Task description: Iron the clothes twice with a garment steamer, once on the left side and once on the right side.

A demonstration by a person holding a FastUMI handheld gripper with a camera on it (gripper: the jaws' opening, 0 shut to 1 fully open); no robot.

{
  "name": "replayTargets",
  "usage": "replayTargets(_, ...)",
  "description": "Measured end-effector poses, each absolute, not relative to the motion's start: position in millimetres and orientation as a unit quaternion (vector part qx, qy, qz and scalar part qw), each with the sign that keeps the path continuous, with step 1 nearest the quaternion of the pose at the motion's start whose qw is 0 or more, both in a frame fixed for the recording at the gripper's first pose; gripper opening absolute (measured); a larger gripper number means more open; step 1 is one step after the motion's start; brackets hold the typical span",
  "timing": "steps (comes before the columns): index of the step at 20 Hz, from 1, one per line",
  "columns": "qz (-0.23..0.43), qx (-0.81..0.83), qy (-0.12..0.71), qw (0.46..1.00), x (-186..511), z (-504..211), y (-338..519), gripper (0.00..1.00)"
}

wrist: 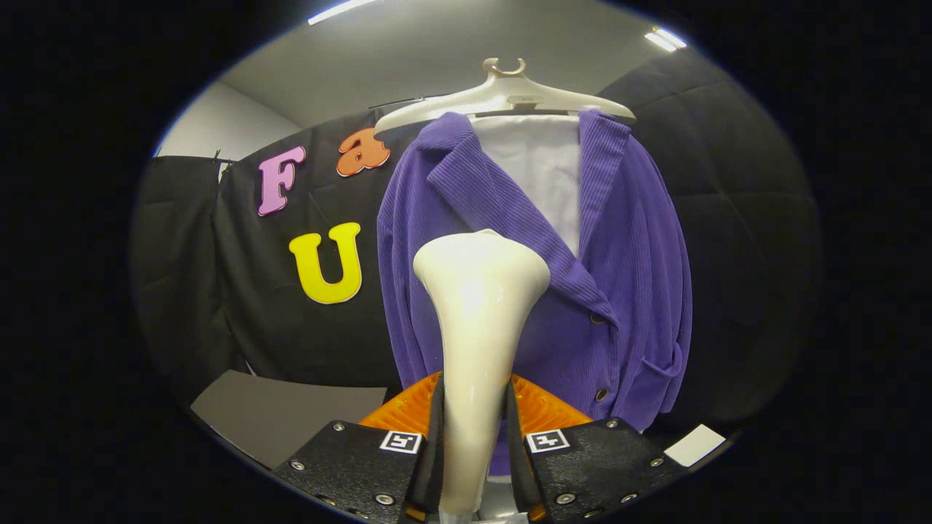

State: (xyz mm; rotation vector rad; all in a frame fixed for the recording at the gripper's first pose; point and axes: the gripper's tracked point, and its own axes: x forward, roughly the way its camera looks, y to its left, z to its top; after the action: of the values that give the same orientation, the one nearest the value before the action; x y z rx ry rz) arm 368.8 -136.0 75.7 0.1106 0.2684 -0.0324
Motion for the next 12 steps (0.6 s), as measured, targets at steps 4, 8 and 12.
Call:
replayTargets(4, -0.016, 0.059, 0.166, 0.984, 354.7, 36.9, -138.5, 0.38)
replayTargets(8, -0.017, 0.059, 0.184, 0.981, 338.6, 8.7, -139.8, 0.38)
replayTargets(12, -0.019, 0.069, 0.202, 0.977, 323.8, -25.1, -138.3, 0.38)
